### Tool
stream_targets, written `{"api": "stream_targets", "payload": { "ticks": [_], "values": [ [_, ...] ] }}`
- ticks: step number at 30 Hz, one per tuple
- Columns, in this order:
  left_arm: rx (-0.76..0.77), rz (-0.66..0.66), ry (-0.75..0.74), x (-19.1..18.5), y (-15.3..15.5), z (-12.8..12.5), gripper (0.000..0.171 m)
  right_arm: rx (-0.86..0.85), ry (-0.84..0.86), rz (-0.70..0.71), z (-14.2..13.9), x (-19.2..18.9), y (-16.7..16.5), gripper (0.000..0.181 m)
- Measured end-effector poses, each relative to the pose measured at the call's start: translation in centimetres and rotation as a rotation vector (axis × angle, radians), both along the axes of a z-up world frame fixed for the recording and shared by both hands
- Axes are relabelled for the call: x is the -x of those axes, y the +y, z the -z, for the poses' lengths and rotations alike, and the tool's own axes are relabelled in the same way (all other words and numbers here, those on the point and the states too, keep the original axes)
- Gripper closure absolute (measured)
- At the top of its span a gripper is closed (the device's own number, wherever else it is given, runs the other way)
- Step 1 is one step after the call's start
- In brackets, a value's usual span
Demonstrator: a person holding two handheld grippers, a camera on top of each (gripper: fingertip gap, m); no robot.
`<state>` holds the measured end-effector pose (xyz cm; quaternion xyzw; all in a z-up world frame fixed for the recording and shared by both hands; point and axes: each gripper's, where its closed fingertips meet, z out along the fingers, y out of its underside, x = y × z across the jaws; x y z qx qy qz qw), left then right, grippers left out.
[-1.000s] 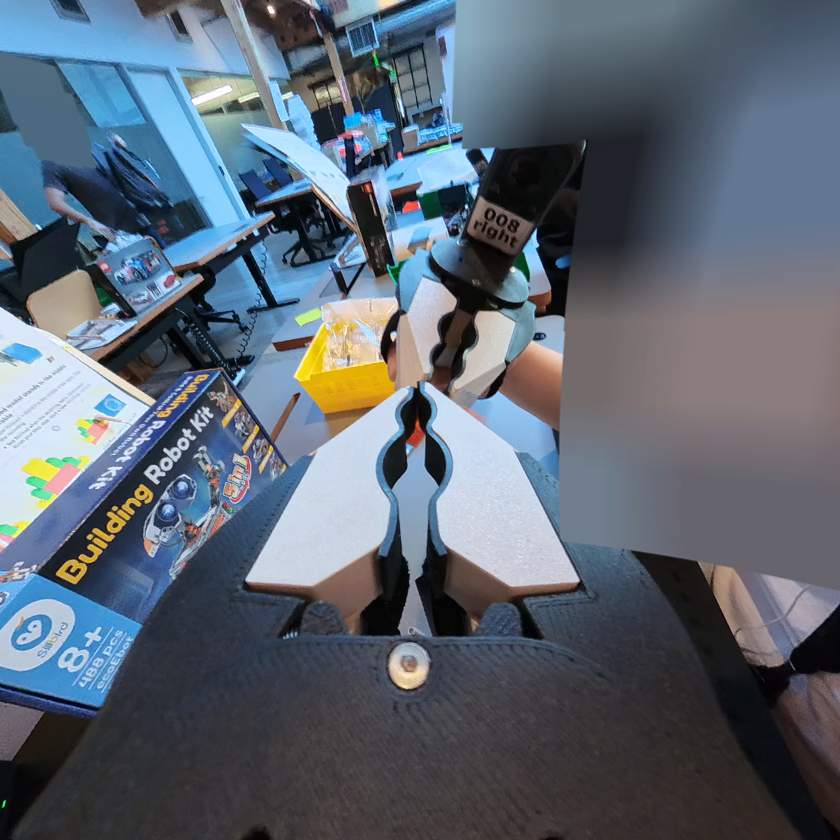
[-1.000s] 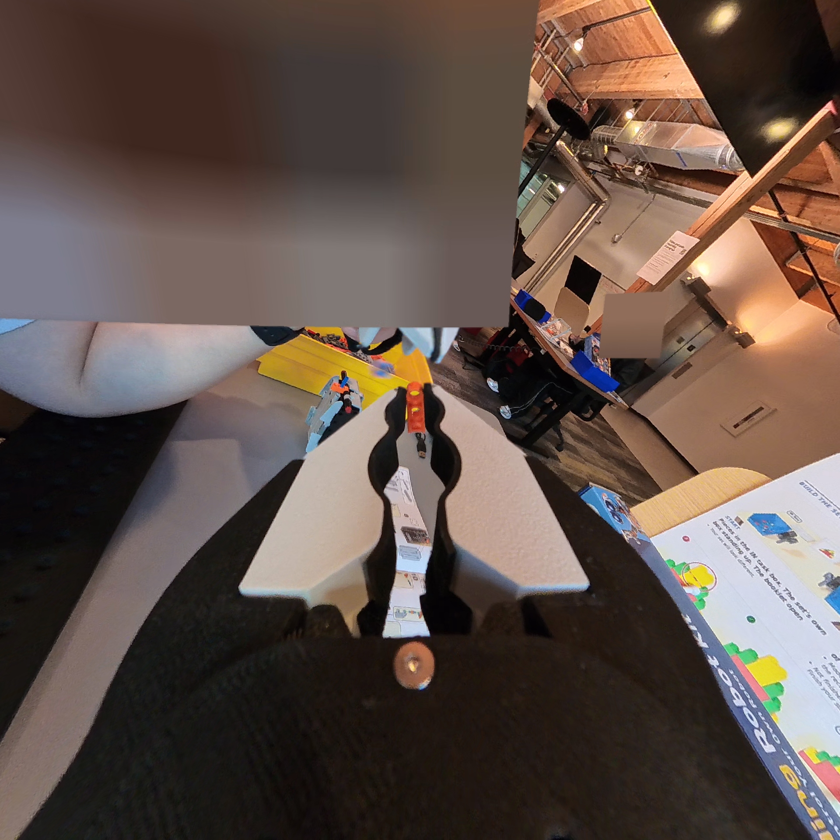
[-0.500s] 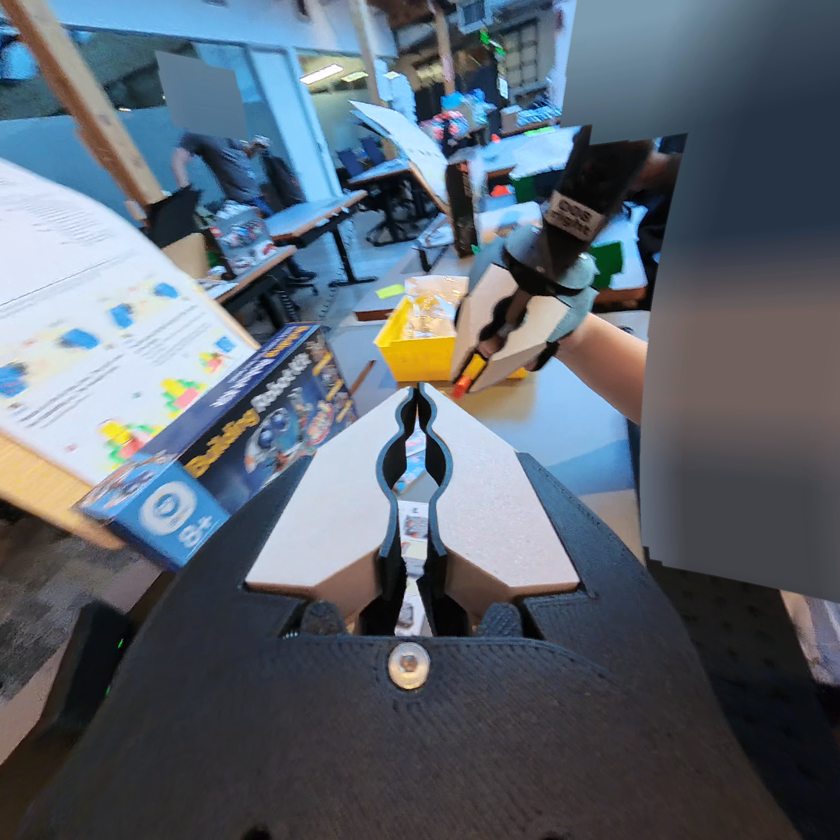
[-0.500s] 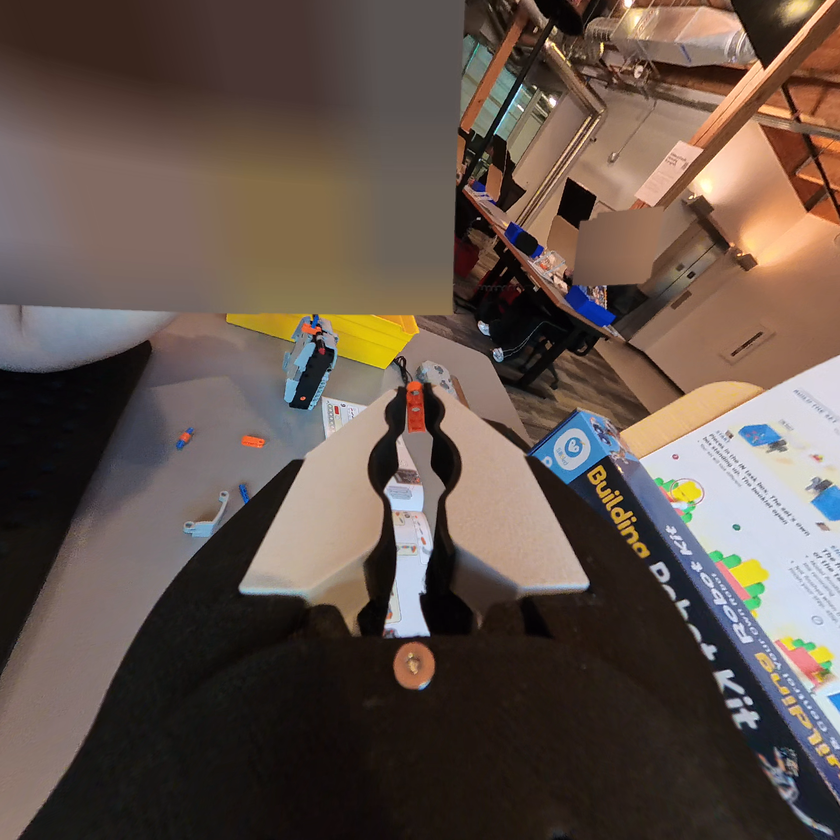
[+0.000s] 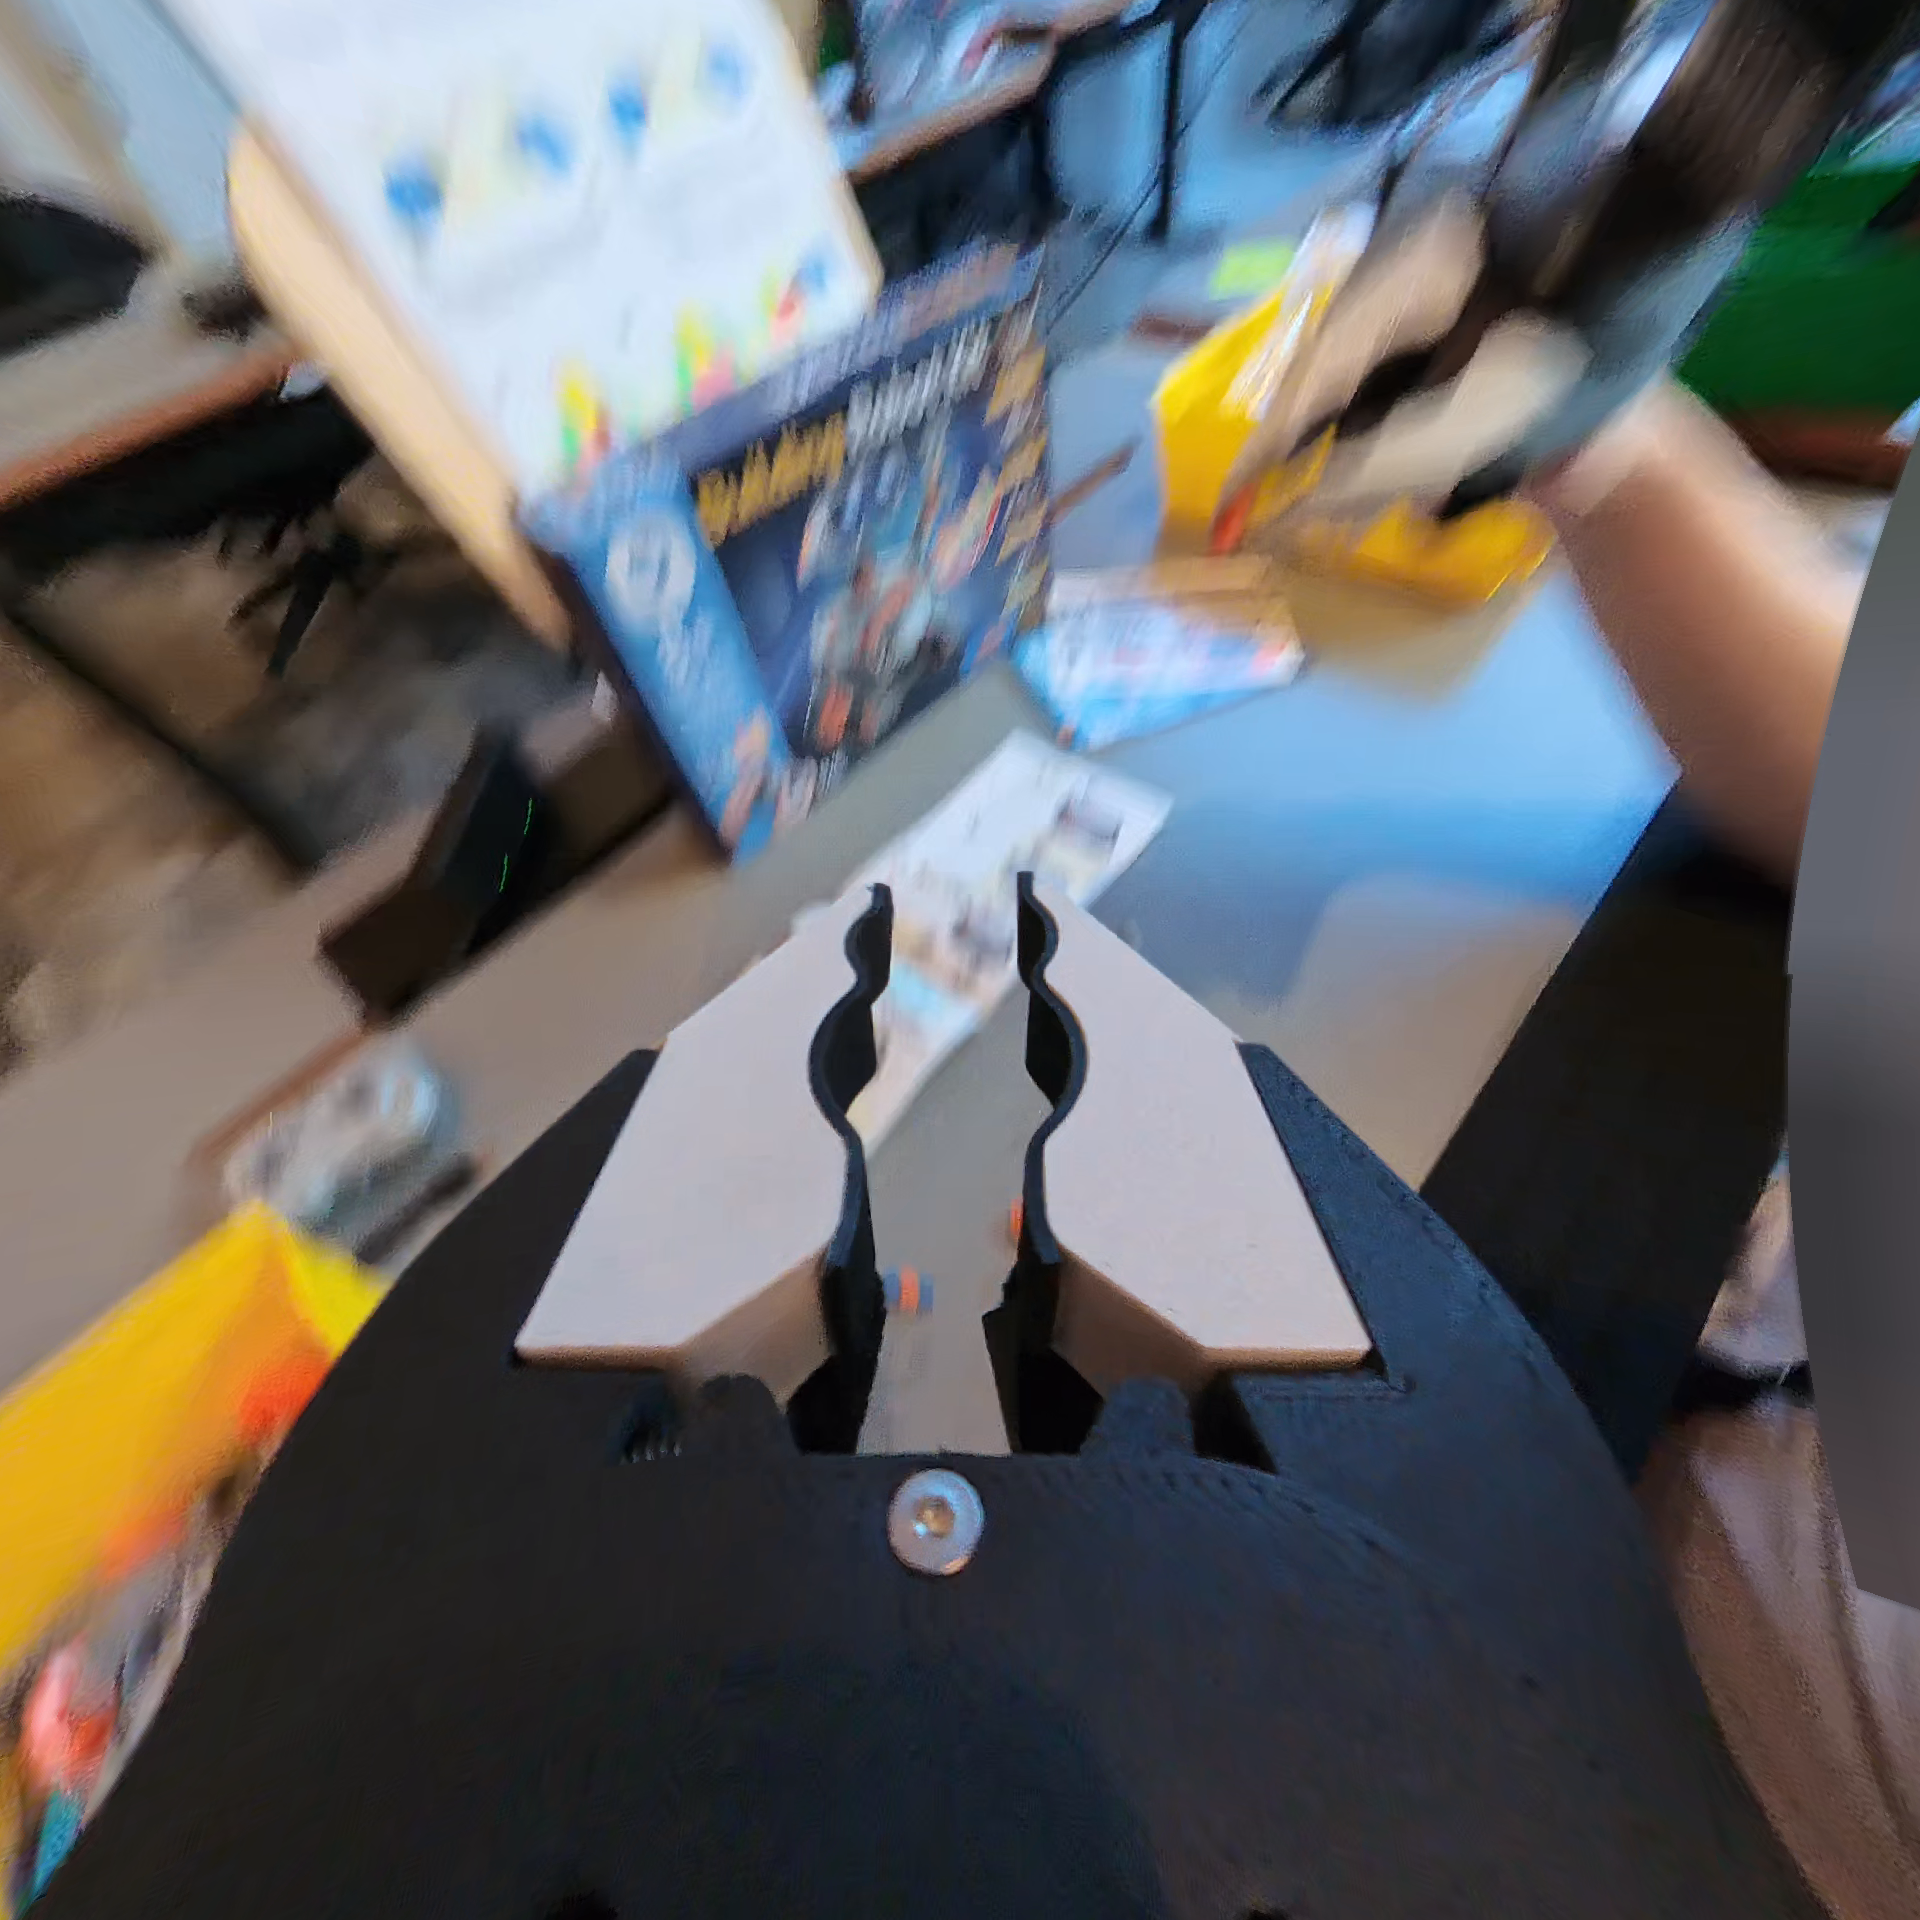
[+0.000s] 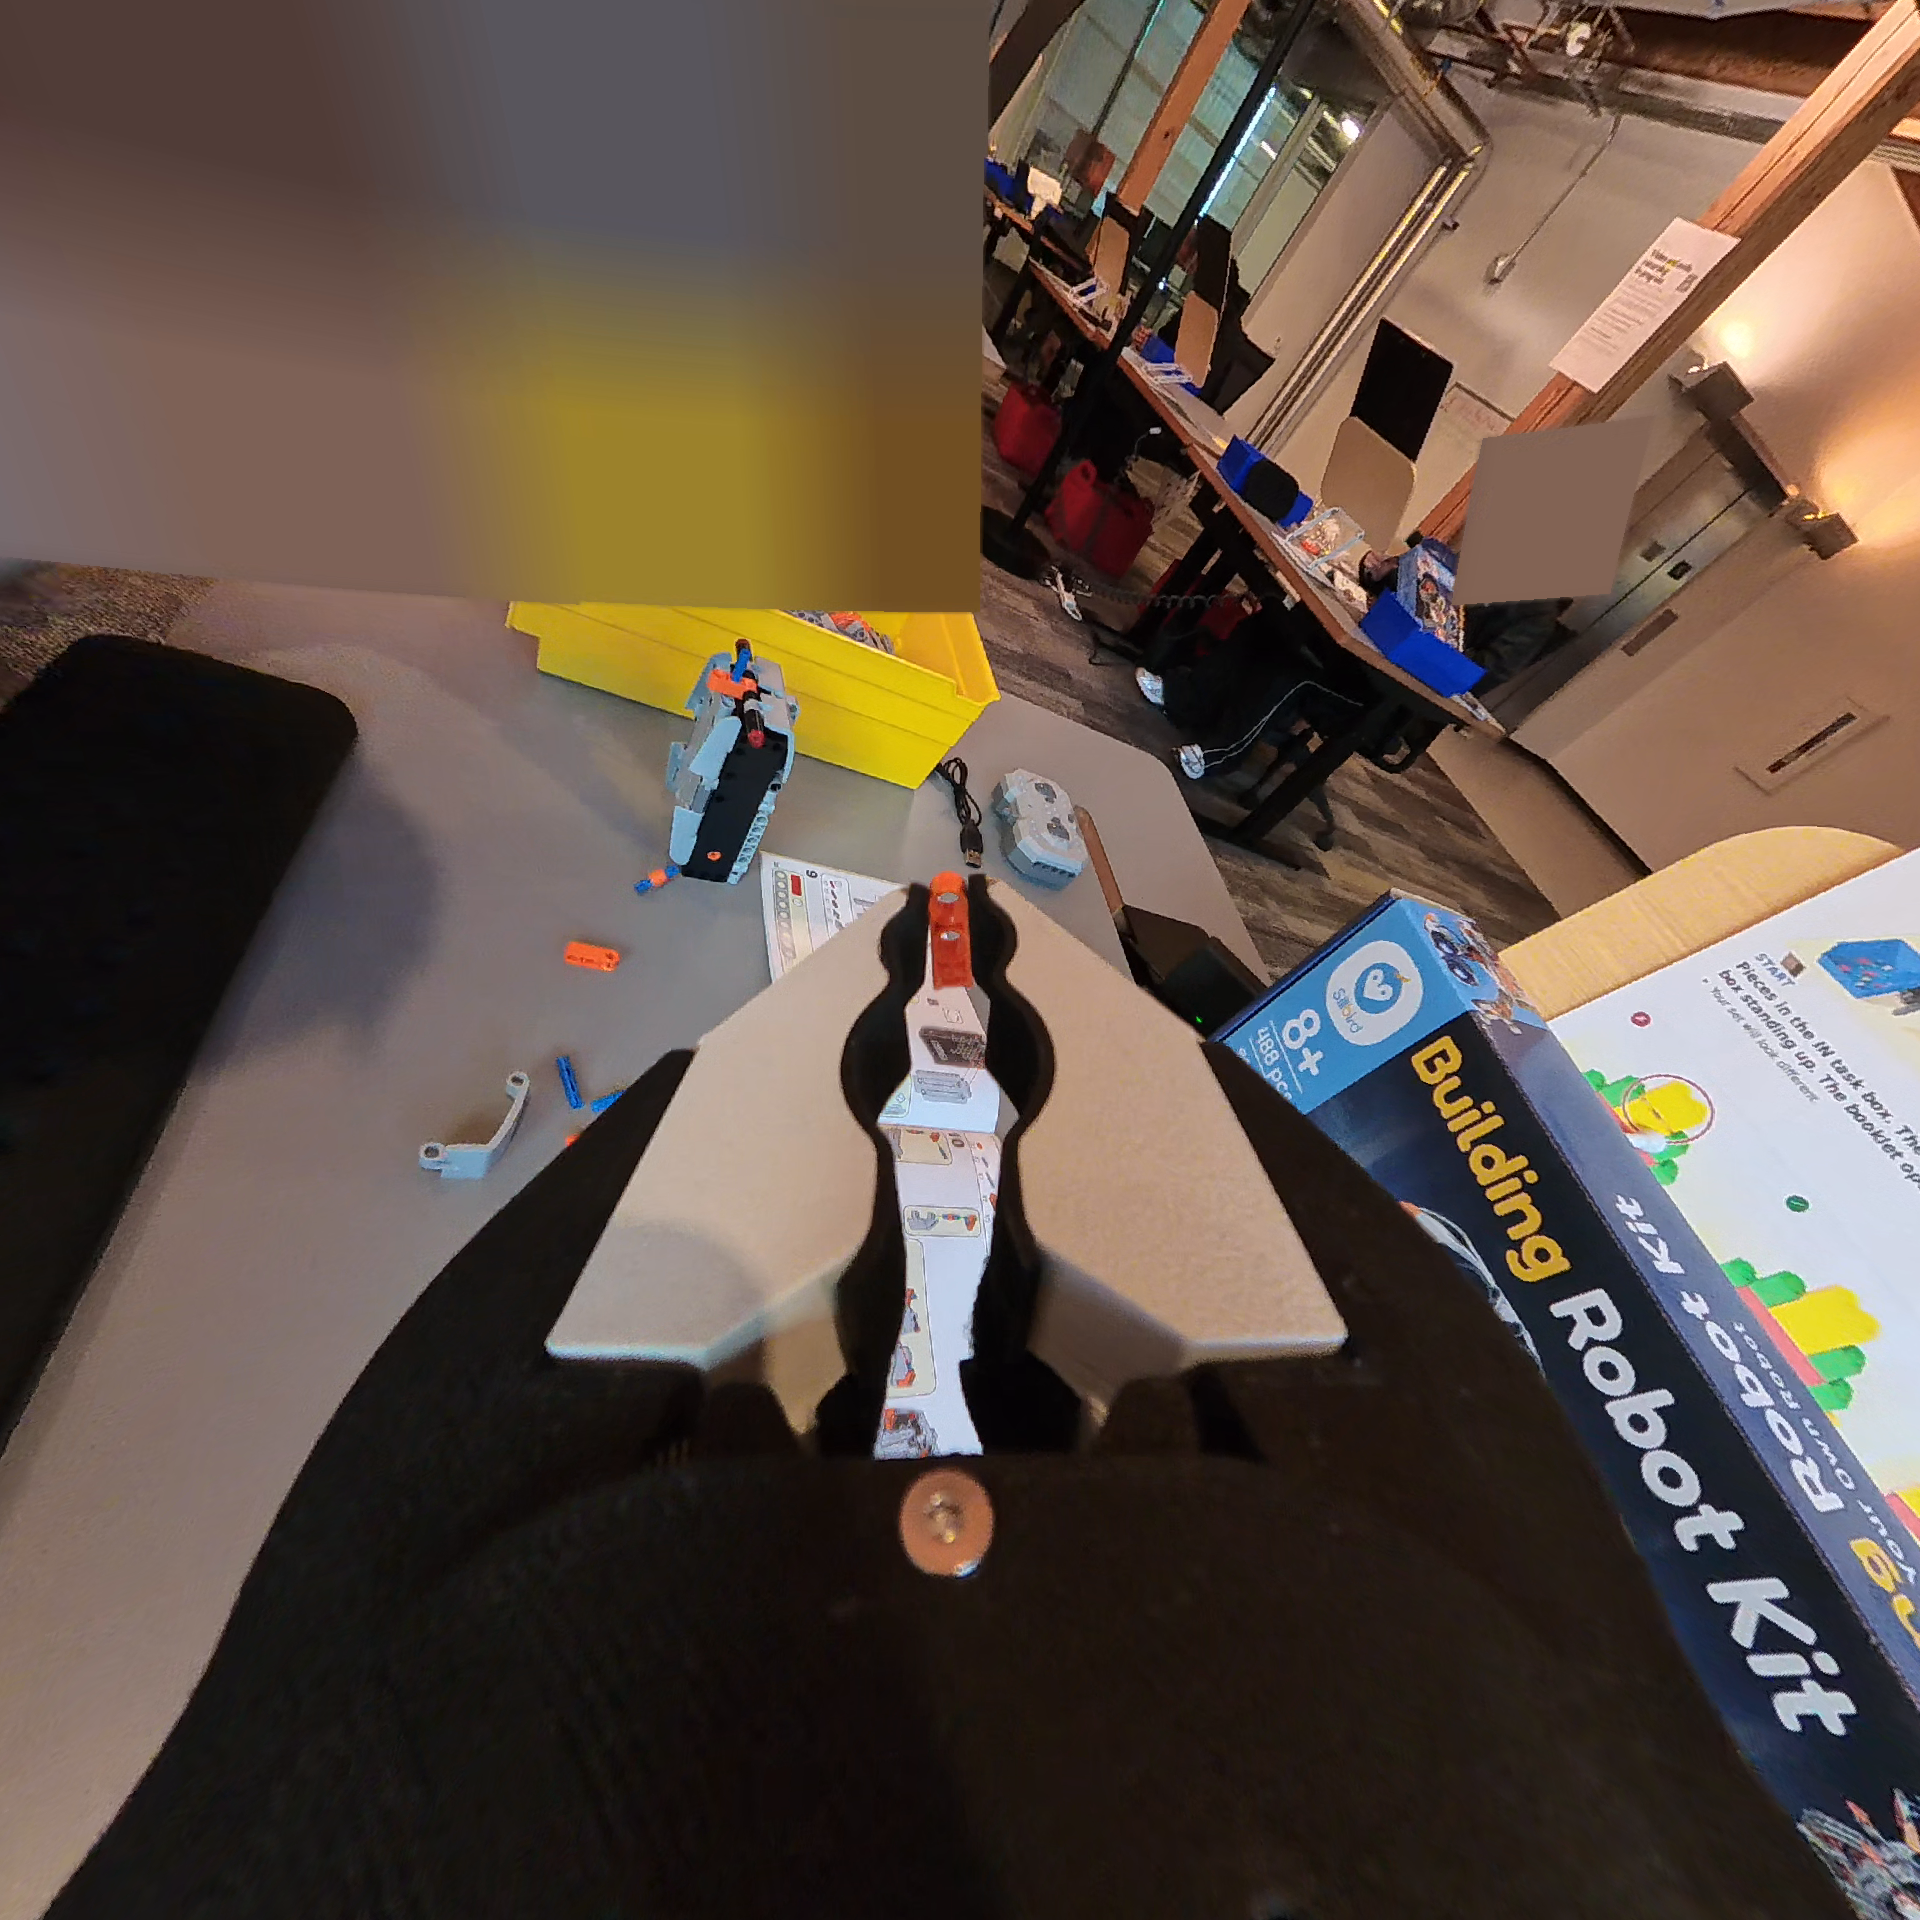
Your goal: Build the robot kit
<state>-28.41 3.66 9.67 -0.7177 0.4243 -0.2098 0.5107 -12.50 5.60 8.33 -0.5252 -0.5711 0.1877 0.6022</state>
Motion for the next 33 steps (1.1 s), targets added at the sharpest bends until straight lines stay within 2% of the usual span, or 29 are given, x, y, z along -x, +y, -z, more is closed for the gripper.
{"api": "stream_targets", "payload": {
  "ticks": [4, 6, 9, 13, 17, 21, 24, 28, 33],
  "values": [
    [0.109, -0.068, 0.095, 3.5, -2.3, 9.6, 0.151, -0.007, 0.006, -0.007, -0.4, 0.0, -0.3, 0.175],
    [0.221, -0.151, 0.12, 5.0, -2.3, 14.4, 0.152, -0.006, 0.008, -0.016, -0.4, 0.3, -0.6, 0.175],
    [0.298, -0.26, 0.092, 5.4, -1.3, 18.5, 0.153, -0.011, -0.01, -0.016, -0.2, 0.7, -0.7, 0.175],
    [0.179, -0.387, 0.165, 5.0, 0.9, 19.9, 0.152, -0.024, -0.019, -0.017, -0.3, 0.9, -1.1, 0.175],
    [0.313, -0.546, 0.1, 3.7, 2.5, 22.6, 0.149, -0.036, -0.014, -0.017, -0.7, 0.6, -1.3, 0.175],
    [0.318, -0.647, 0.2, 3.8, 3.9, 25.3, 0.145, -0.051, 0.008, -0.02, -1.5, 0.1, -1.6, 0.175],
    [0.322, -0.651, 0.235, 3.3, 4.4, 25.9, 0.147, -0.061, 0.033, -0.028, -2.3, -0.4, -2.0, 0.175],
    [0.349, -0.624, 0.236, 2.1, 4.8, 26.2, 0.164, -0.083, 0.048, -0.032, -3.1, -0.9, -2.4, 0.175],
    [0.35, -0.611, 0.256, 1.9, 4.7, 26.2, 0.168, -0.113, 0.062, -0.043, -4.0, -1.2, -3.3, 0.175]
  ]
}}
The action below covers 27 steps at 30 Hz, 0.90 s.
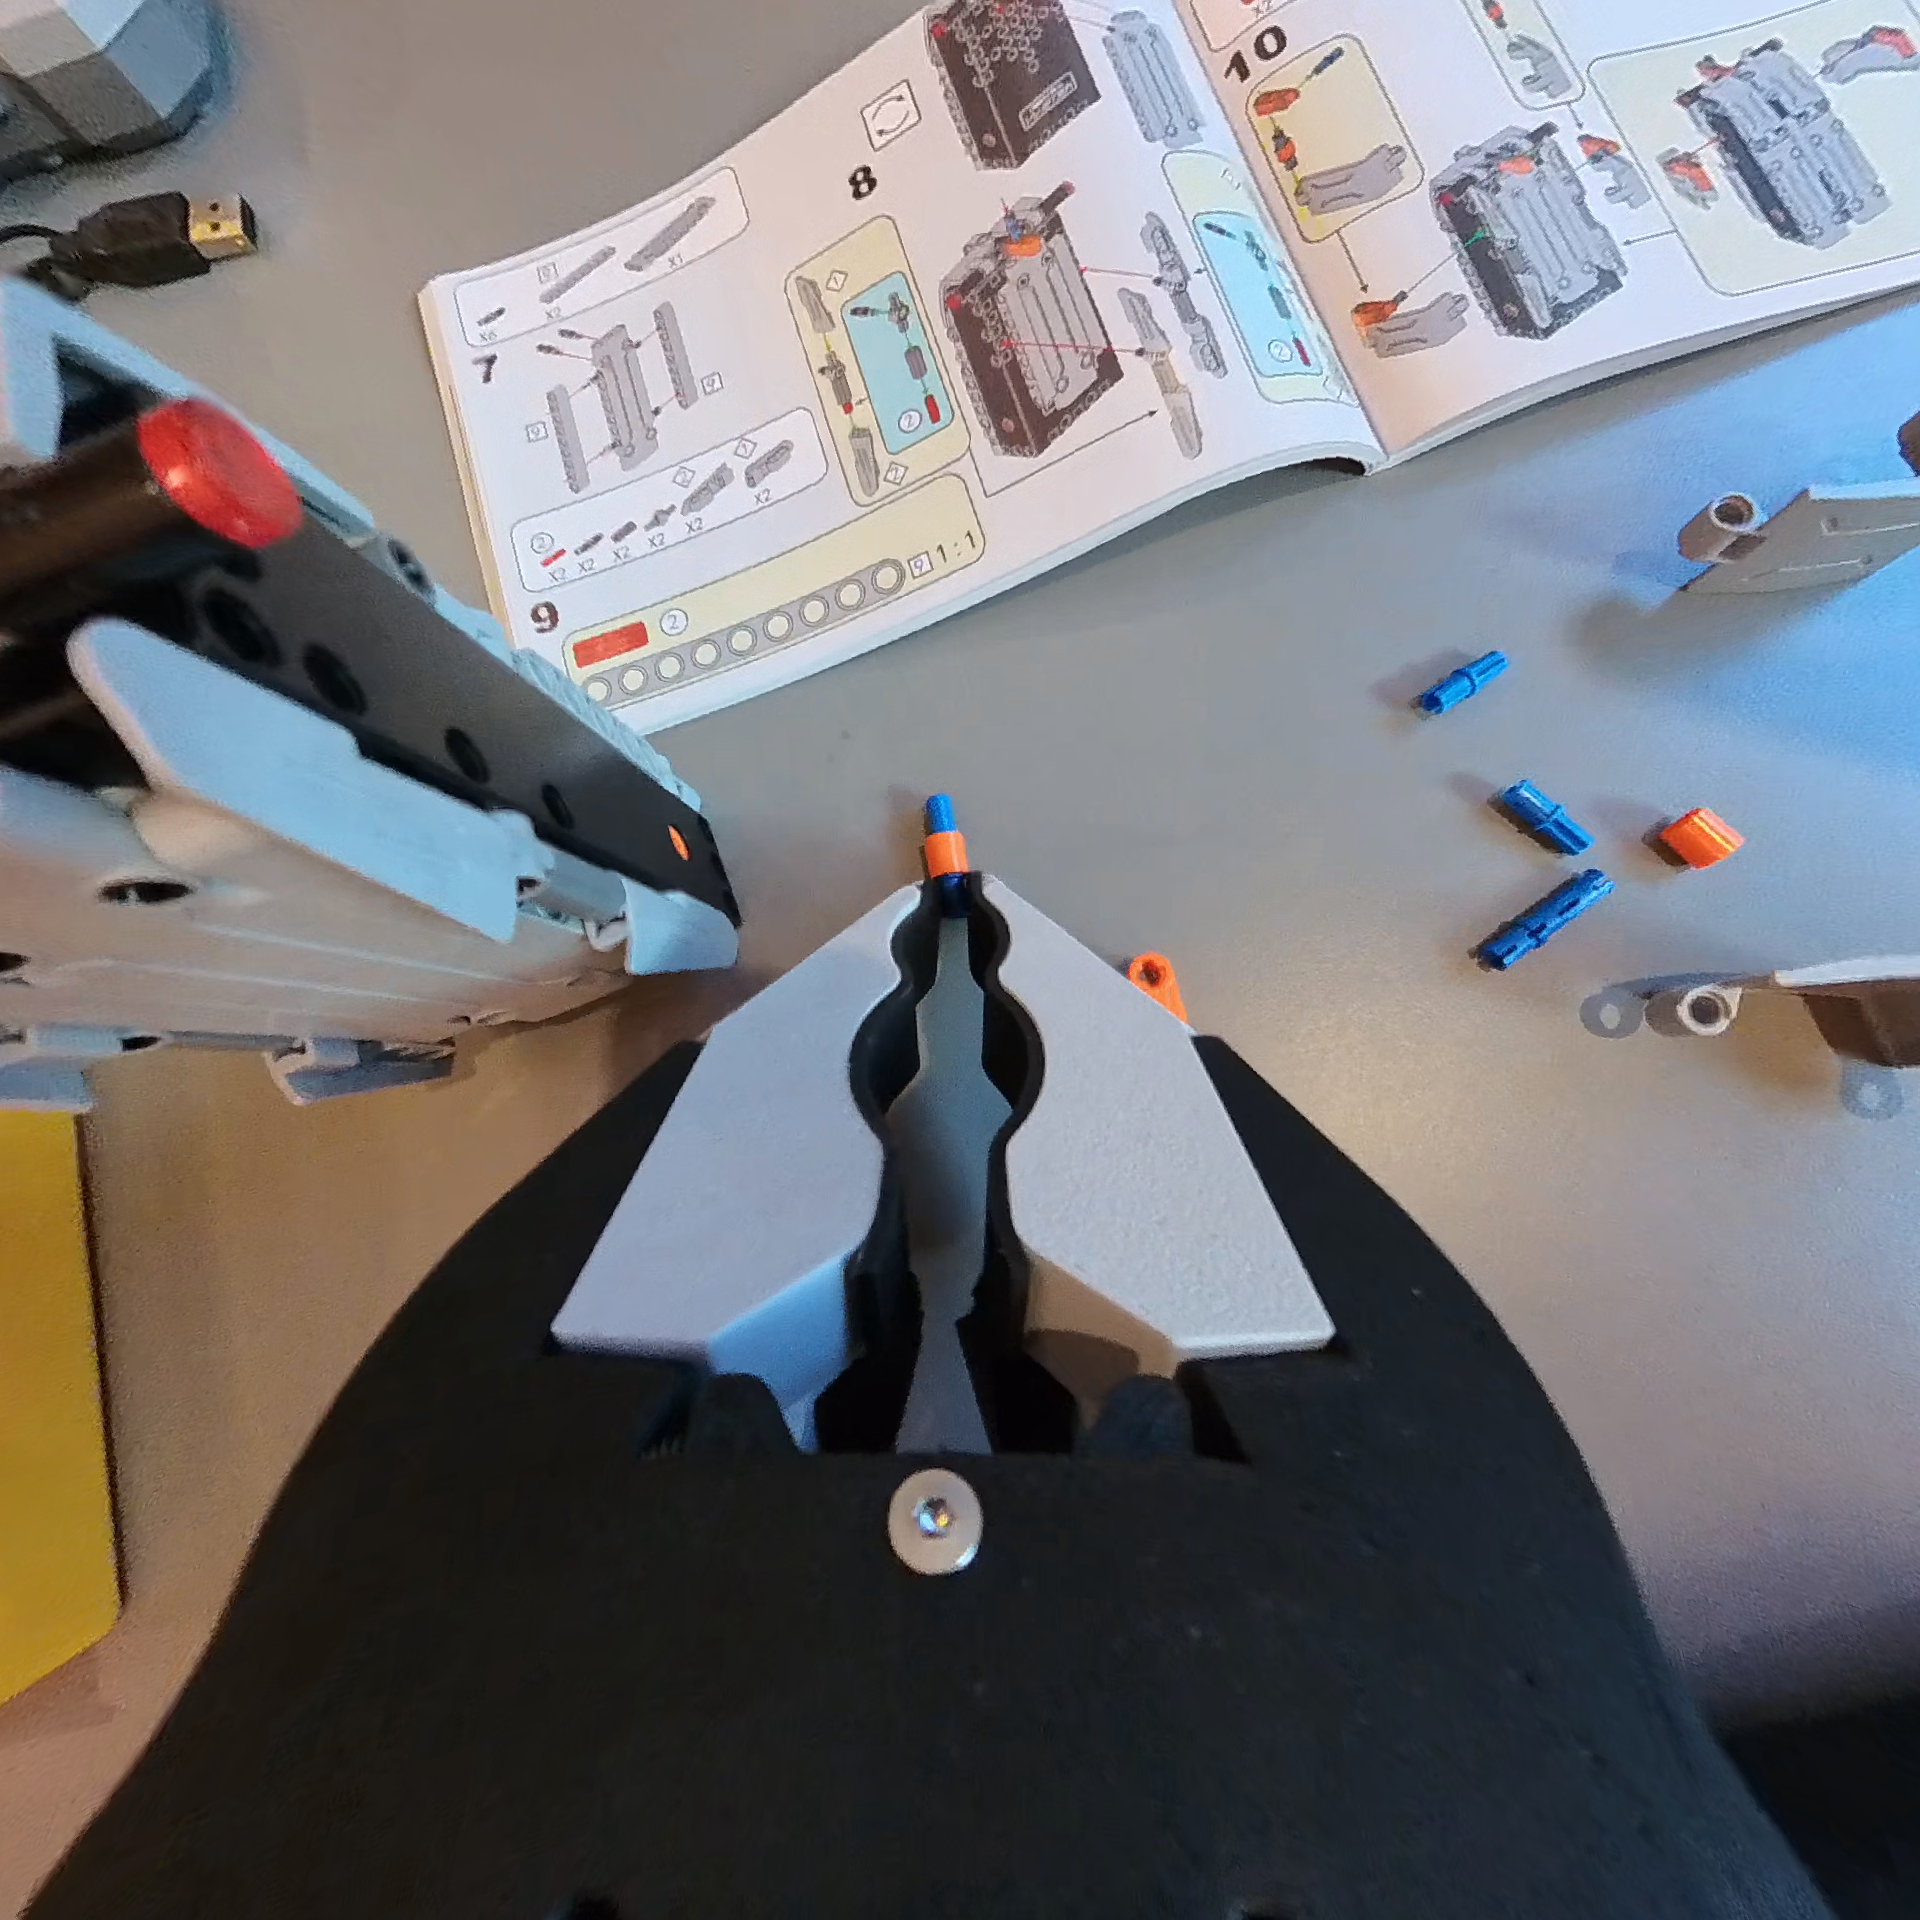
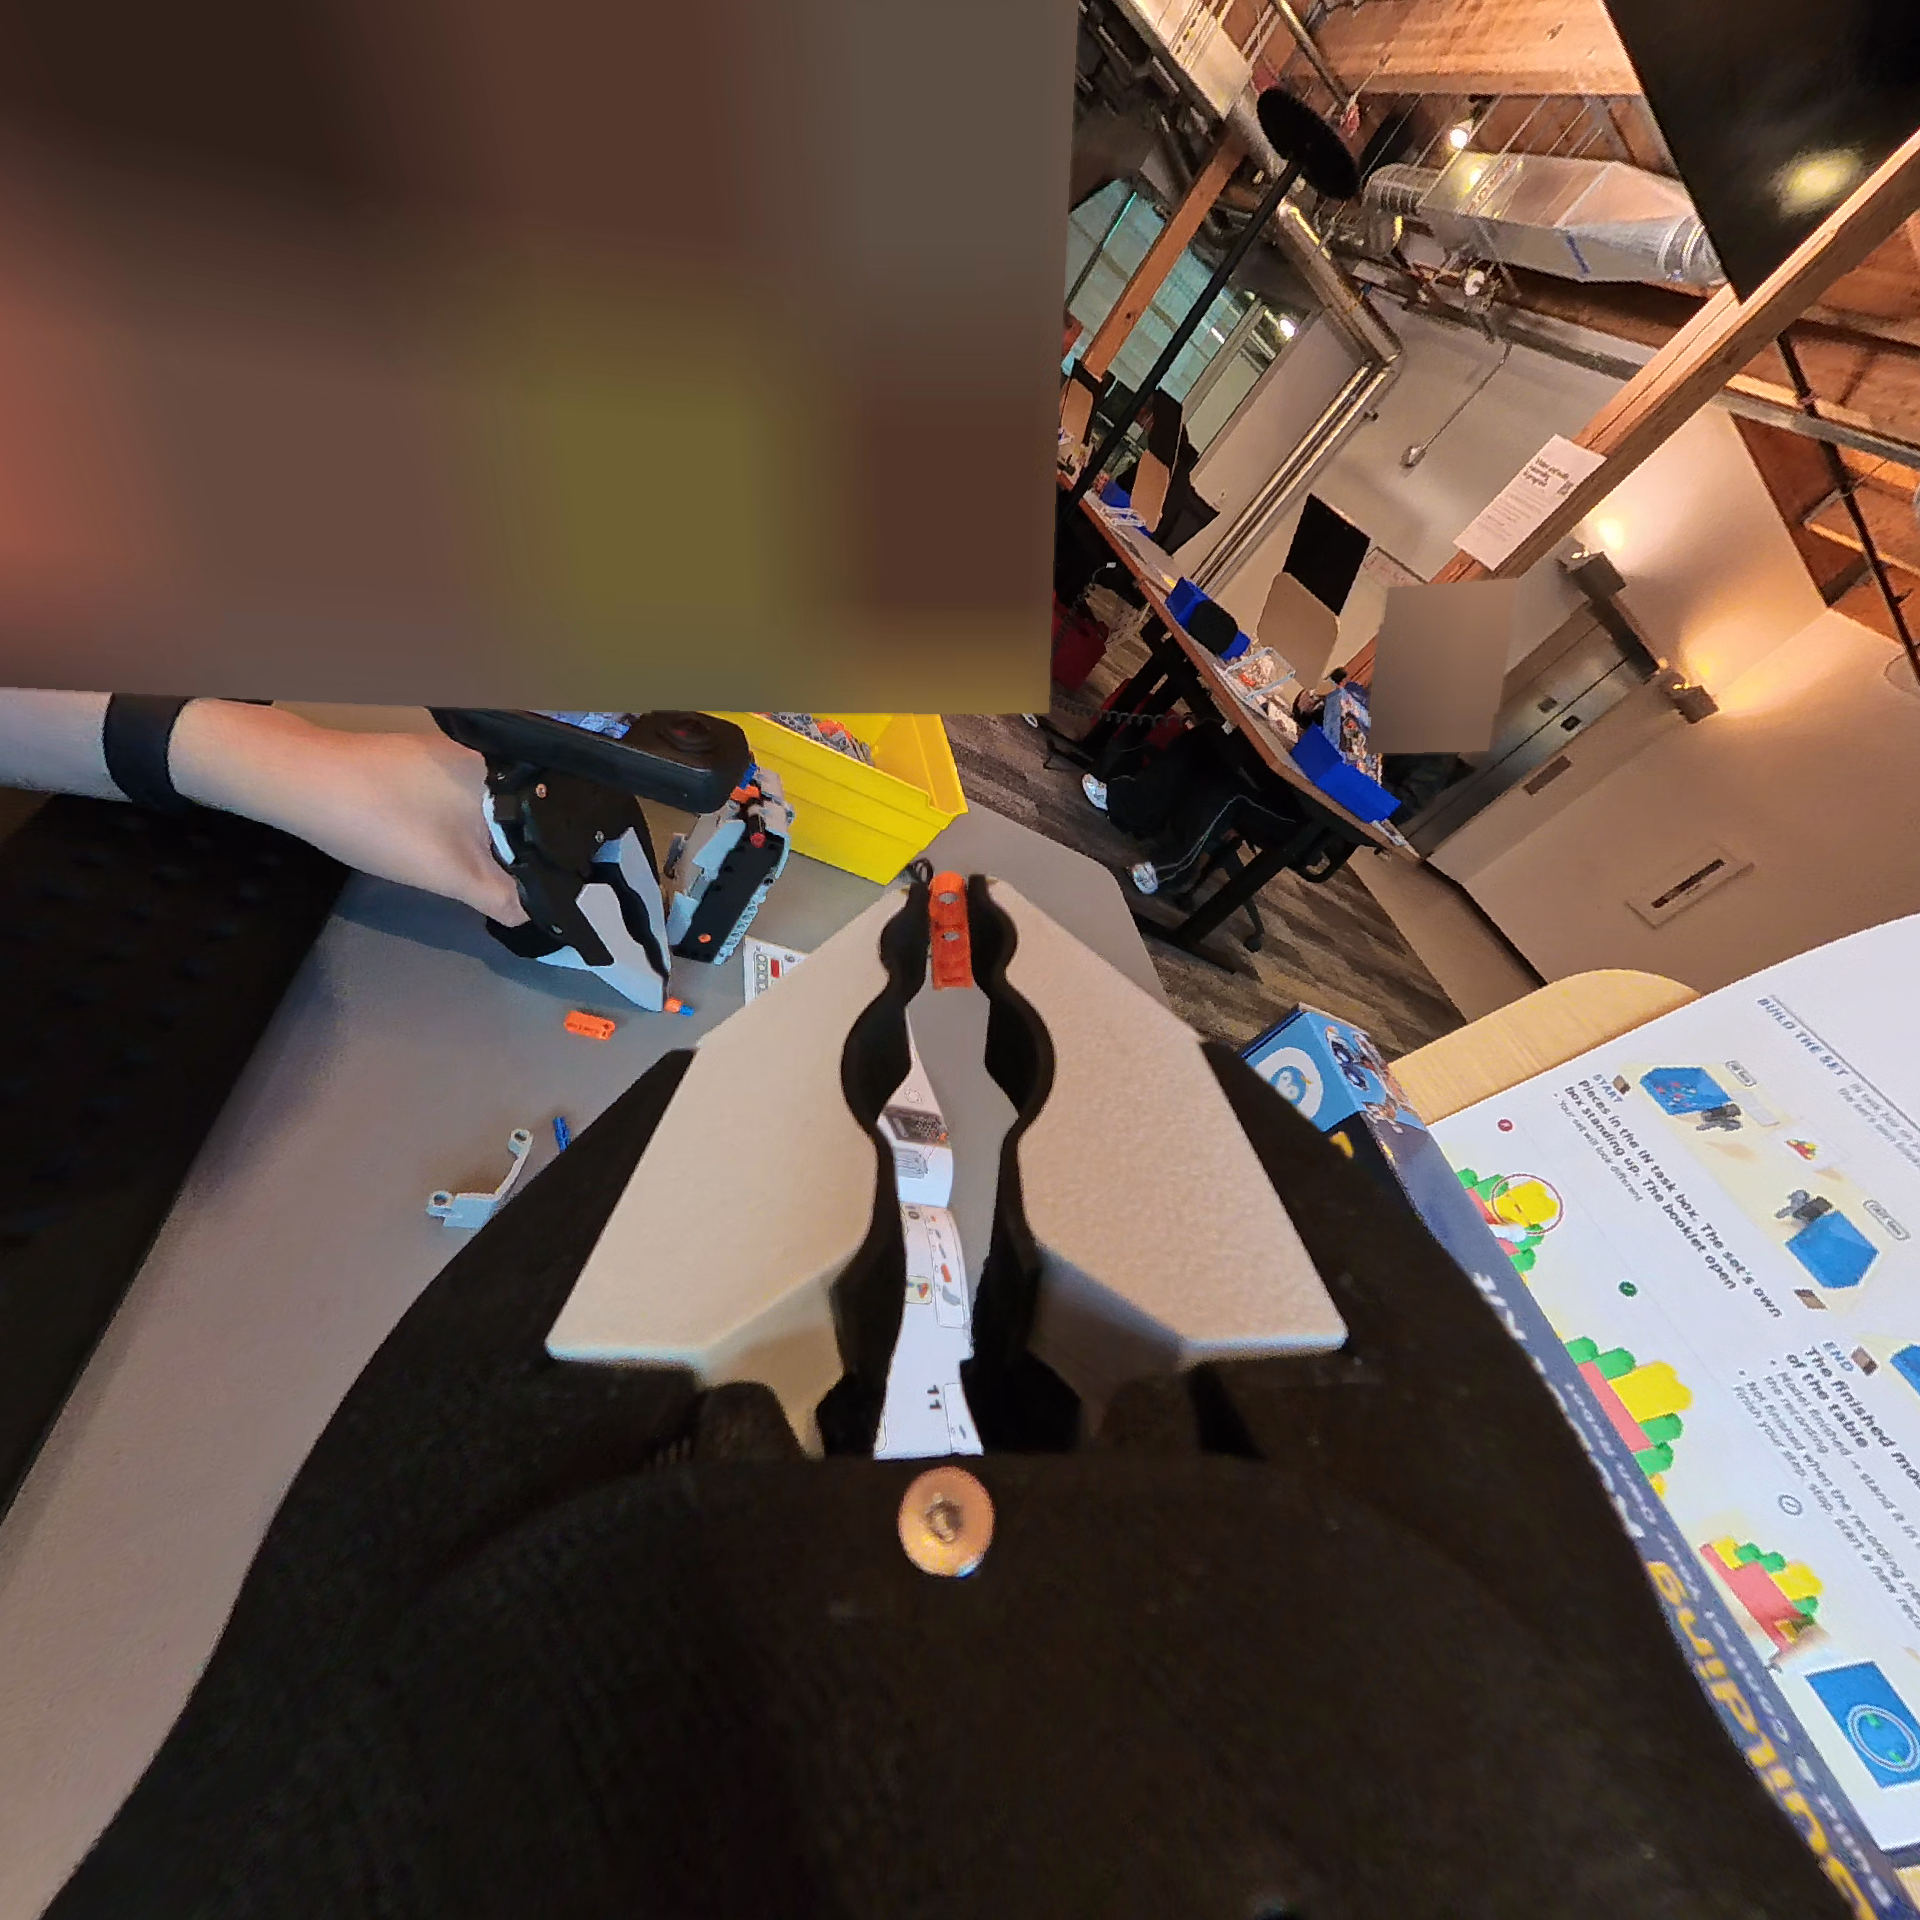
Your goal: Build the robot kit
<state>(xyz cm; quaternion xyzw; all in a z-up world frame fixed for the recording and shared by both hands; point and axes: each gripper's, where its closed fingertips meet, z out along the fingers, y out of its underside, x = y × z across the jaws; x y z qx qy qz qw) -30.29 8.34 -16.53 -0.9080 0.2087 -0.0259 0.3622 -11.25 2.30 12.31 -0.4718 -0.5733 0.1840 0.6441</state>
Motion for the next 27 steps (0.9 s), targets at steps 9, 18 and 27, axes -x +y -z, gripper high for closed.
{"api": "stream_targets", "payload": {
  "ticks": [9, 18, 27],
  "values": [
    [0.108, -0.114, 0.004, 3.1, -6.4, 0.1, 0.168, -0.019, 0.01, -0.015, -0.7, -0.1, -0.8, 0.175],
    [0.211, 0.062, 0.153, 5.7, -9.2, -0.7, 0.16, -0.029, -0.023, -0.016, -0.1, 0.4, -0.9, 0.175],
    [0.042, 0.866, 0.592, 3.5, -7.7, -2.1, 0.143, -0.022, -0.046, -0.046, 0.7, 1.1, -1.1, 0.175]
  ]
}}
